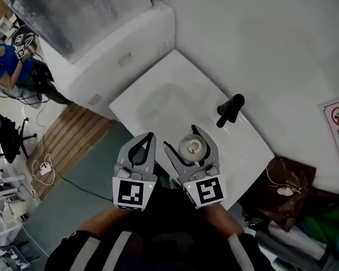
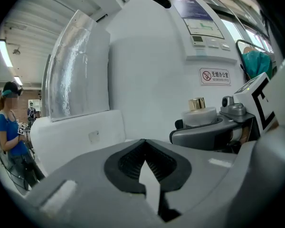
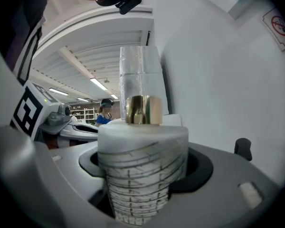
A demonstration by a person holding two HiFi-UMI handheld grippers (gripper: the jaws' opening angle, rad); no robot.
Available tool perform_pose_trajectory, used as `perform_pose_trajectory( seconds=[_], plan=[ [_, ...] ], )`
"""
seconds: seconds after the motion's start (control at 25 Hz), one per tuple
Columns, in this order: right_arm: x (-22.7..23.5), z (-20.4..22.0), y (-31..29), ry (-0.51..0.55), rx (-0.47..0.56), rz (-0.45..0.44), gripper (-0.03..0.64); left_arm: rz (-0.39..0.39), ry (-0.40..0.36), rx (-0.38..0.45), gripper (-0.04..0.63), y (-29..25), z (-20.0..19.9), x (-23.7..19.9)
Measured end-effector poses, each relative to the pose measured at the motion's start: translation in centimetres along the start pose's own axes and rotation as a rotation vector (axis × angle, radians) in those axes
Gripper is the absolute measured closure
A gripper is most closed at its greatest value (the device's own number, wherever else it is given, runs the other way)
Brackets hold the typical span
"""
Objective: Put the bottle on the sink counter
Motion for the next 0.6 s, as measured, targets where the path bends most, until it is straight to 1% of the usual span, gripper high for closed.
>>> perform_pose_trajectory(
  seconds=[0.16,0.24,0.4,0.6],
  plan=[
    [1.2,-0.2,-3.1,-0.007,-0.021,0.041,0.278,0.009,0.007,-0.004,0.597,-2.4,0.2,-2.5],
    [2.1,0.1,-4.5,0.011,-0.032,0.060,0.278,0.008,0.016,-0.008,0.597,-3.7,0.4,-3.6],
    [3.7,-0.1,-7.9,0.036,-0.037,0.083,0.278,0.011,0.031,-0.015,0.597,-6.5,0.6,-5.8],
    [5.3,0.2,-11.9,0.029,-0.044,0.110,0.278,0.020,0.040,-0.039,0.596,-9.9,1.5,-7.5]
  ],
)
Point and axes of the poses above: the fingertips, and each gripper's own axes: y backward along the fingers, x to its right, z out of its underside, the point moved 9 cm from there along y, backward along the fingers, and after that the axes turned 6 degrees about -x, right-handed, at the moved point
